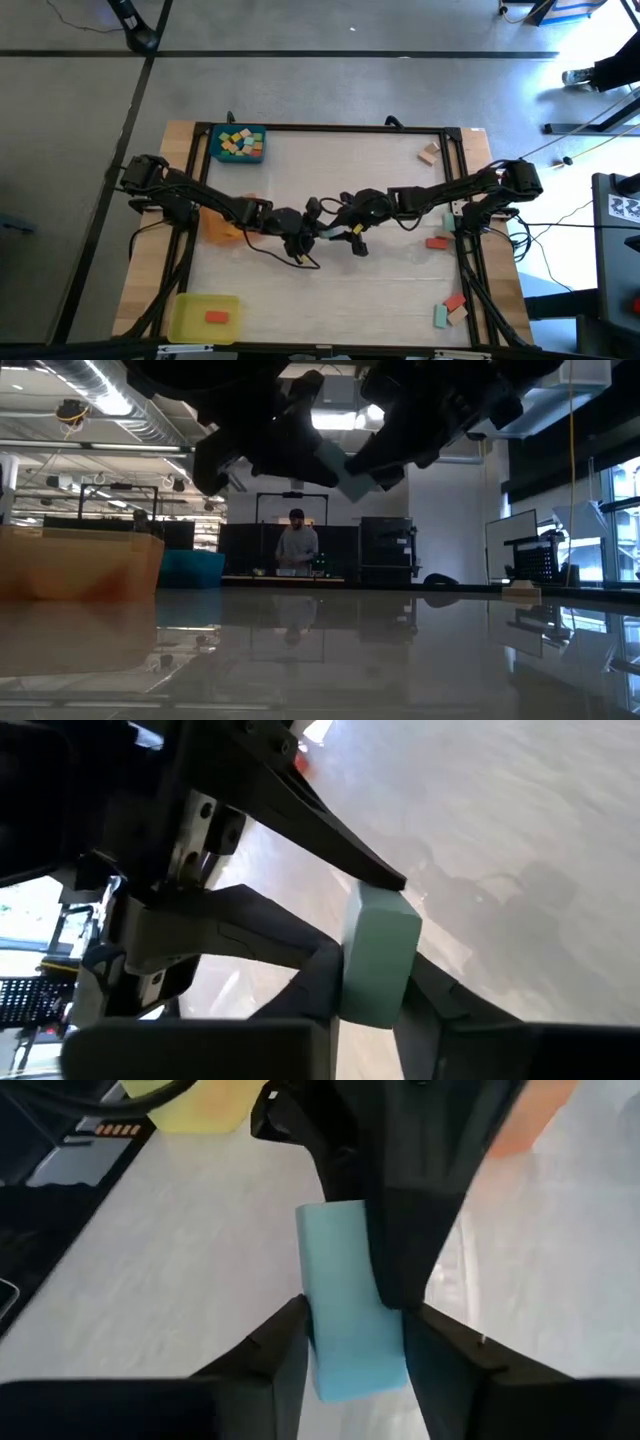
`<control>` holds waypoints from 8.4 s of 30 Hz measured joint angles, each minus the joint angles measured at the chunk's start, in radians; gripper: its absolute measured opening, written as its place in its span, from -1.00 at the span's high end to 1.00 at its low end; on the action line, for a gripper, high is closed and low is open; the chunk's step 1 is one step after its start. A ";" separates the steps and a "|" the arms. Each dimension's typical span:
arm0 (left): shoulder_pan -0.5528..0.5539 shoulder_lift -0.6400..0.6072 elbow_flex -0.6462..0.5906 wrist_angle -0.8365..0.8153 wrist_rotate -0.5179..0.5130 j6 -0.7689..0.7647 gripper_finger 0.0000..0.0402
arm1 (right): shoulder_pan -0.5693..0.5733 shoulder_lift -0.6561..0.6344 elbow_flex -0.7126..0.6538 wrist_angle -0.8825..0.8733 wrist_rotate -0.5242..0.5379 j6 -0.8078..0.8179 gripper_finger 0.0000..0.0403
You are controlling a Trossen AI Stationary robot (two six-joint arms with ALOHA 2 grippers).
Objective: Sort blocks by size
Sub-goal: Put the light blue rectangular block into the yellow bin, then put the light brown rectangular block into the yellow bin
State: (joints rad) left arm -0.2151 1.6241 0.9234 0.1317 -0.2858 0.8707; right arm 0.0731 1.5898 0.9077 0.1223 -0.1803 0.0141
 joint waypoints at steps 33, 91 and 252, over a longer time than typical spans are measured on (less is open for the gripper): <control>-0.340 -0.527 0.000 -0.854 -0.241 -1.232 0.75 | -0.001 -0.132 0.092 -0.628 0.247 0.218 -0.33; -0.875 -0.240 0.000 -0.855 0.172 -2.492 0.67 | -0.002 -0.131 0.092 -0.647 0.294 0.217 -0.33; 0.138 -0.561 -0.565 0.425 0.229 -0.976 0.02 | -0.695 0.083 0.000 -0.859 0.217 0.156 -0.17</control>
State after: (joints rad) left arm -0.0769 1.0630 0.3584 0.5568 -0.0566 -0.1051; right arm -0.6224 1.6726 0.9077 -0.7363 0.0367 0.1699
